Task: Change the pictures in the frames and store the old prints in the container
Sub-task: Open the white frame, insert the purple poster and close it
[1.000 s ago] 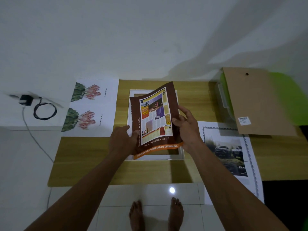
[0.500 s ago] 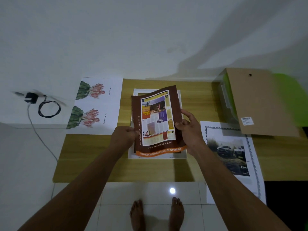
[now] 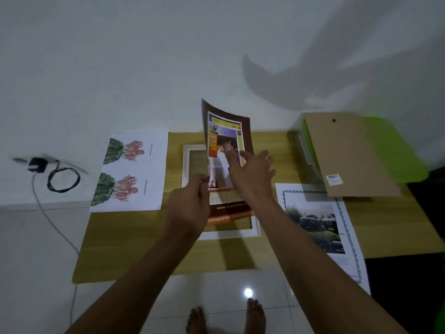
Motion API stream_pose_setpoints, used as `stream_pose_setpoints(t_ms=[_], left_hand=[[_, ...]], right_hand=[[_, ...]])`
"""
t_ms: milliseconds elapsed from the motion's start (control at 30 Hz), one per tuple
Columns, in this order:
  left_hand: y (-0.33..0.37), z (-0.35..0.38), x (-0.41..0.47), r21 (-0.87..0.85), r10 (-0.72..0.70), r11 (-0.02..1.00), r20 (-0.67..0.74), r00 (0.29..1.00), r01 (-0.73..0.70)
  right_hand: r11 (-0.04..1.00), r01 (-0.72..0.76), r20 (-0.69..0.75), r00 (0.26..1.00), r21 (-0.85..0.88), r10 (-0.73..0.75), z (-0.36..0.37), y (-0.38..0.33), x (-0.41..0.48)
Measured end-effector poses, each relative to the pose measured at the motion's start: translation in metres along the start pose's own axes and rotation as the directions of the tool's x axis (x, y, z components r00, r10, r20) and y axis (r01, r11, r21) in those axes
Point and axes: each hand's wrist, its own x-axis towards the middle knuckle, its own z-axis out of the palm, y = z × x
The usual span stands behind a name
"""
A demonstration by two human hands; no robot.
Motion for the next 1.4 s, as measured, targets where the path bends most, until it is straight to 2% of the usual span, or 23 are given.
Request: stream_pose_setpoints(t_ms=[67, 133, 167, 233, 333, 433, 467, 533, 600, 633, 767, 900, 967, 1133, 1267, 1400], left_hand=[[0.011, -0.001, 0.000, 0.082, 0.033, 0.996, -0.019, 0.999, -0.031], [0.020, -0.001, -0.002, 0.101, 0.066, 0.993, 0.001, 0.998, -0.065], [0.023, -0.002, -0.003, 0.096, 0.076, 0.992, 0.013, 0.997, -0.077], [0.029, -0.004, -0.007, 0.078, 0.077, 0.994, 0.025, 0.997, -0.079], [0.040, -0.008, -0.014, -0.004, -0.027, 1.000, -0.009, 1.000, 0.027], [0.034, -0.010, -0.005, -0.089, -0.219, 0.973, -0.070, 0.973, 0.213], [0.029, -0.011, 0.000, -0.106, -0.311, 0.946, -0.026, 0.950, 0.306], [0.024, -0.011, 0.008, -0.239, -0.490, 0.817, 0.193, 0.850, 0.525], [0.027, -0.010, 0.005, -0.403, -0.529, 0.608, 0.437, 0.728, 0.684], [0.029, -0.008, 0.001, -0.419, -0.513, 0.563, 0.499, 0.699, 0.712], [0.033, 0.014, -0.021, -0.361, -0.484, 0.644, 0.491, 0.724, 0.675], [0.038, 0.045, -0.047, -0.364, -0.473, 0.650, 0.493, 0.730, 0.667], [0.039, 0.060, -0.057, -0.330, -0.456, 0.689, 0.496, 0.739, 0.646], [0.046, 0.111, -0.080, -0.164, -0.358, 0.859, 0.484, 0.798, 0.485], [0.063, 0.153, -0.087, -0.074, -0.295, 0.928, 0.451, 0.842, 0.365], [0.076, 0.188, -0.084, 0.028, -0.217, 0.973, 0.437, 0.873, 0.228]], right_hand=[[1.000, 0.023, 0.032, 0.999, -0.008, -0.022, -0.010, -0.015, -0.002], [0.989, 0.042, 0.064, 0.997, 0.143, -0.051, -0.019, -0.024, -0.007], [0.979, 0.043, 0.059, 0.997, 0.199, -0.055, -0.022, -0.026, -0.010], [0.978, 0.071, -0.005, 0.997, 0.194, -0.072, -0.027, -0.025, -0.013], [0.952, 0.048, -0.053, 0.998, 0.302, -0.034, -0.040, -0.019, -0.021], [0.826, -0.084, 0.082, 0.996, 0.558, 0.047, -0.061, -0.002, -0.026], [0.761, -0.131, 0.143, 0.988, 0.635, 0.051, -0.068, 0.005, -0.028], [0.668, -0.202, 0.232, 0.972, 0.716, 0.045, -0.078, 0.023, -0.030], [0.659, -0.244, 0.272, 0.960, 0.711, 0.063, -0.083, 0.044, -0.034], [0.665, -0.261, 0.280, 0.957, 0.699, 0.081, -0.084, 0.055, -0.036], [0.757, -0.282, 0.229, 0.957, 0.589, 0.178, -0.087, 0.104, -0.047], [0.802, -0.245, 0.191, 0.968, 0.545, 0.165, -0.094, 0.154, -0.063], [0.810, -0.229, 0.180, 0.971, 0.540, 0.155, -0.094, 0.178, -0.069], [0.867, -0.201, 0.121, 0.979, 0.456, 0.164, -0.100, 0.244, -0.075], [0.913, -0.240, 0.062, 0.971, 0.331, 0.232, -0.115, 0.289, -0.069], [0.952, -0.218, 0.037, 0.976, 0.212, 0.215, -0.126, 0.314, -0.054]])
